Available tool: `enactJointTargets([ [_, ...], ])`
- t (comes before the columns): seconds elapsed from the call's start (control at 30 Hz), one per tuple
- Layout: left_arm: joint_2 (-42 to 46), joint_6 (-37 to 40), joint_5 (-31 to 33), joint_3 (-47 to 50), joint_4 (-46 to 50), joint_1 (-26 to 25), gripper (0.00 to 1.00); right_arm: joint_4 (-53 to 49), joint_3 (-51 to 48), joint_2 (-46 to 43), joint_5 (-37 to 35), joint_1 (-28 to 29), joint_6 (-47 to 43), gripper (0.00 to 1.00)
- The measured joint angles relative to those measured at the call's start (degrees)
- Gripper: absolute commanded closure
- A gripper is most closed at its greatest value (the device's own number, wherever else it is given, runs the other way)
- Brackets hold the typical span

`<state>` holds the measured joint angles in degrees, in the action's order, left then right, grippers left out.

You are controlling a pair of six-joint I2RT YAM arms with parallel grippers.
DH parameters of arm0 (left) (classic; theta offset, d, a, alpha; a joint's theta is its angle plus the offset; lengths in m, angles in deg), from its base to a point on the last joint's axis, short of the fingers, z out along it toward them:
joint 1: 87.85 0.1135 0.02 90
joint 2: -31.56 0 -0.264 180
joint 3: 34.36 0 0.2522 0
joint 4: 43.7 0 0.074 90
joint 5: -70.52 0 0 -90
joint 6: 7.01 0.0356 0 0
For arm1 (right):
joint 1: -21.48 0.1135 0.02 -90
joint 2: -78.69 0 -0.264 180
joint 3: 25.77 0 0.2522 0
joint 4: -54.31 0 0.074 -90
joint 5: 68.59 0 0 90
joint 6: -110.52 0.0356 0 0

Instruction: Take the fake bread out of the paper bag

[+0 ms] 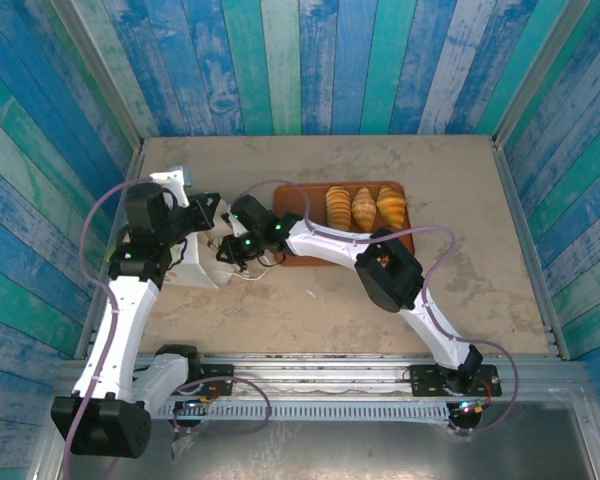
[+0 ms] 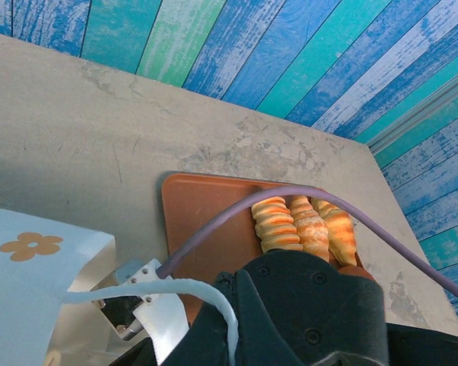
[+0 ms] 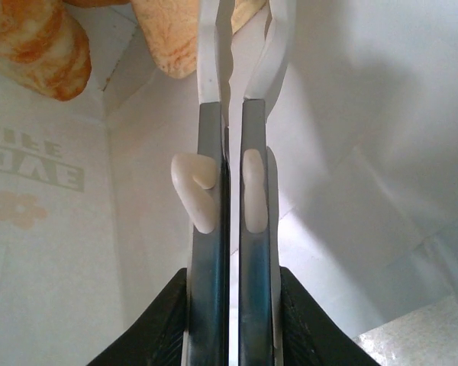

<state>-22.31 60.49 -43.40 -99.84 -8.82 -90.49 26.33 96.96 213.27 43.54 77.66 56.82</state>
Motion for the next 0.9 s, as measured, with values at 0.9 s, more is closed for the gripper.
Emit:
enactJointTargets([
  [0.9,0.4,1.0,4.1,-0.4,1.3,0.0,1.00,-12.8,-13.1,-20.7,-23.6,5.3,-16.9,0.82],
])
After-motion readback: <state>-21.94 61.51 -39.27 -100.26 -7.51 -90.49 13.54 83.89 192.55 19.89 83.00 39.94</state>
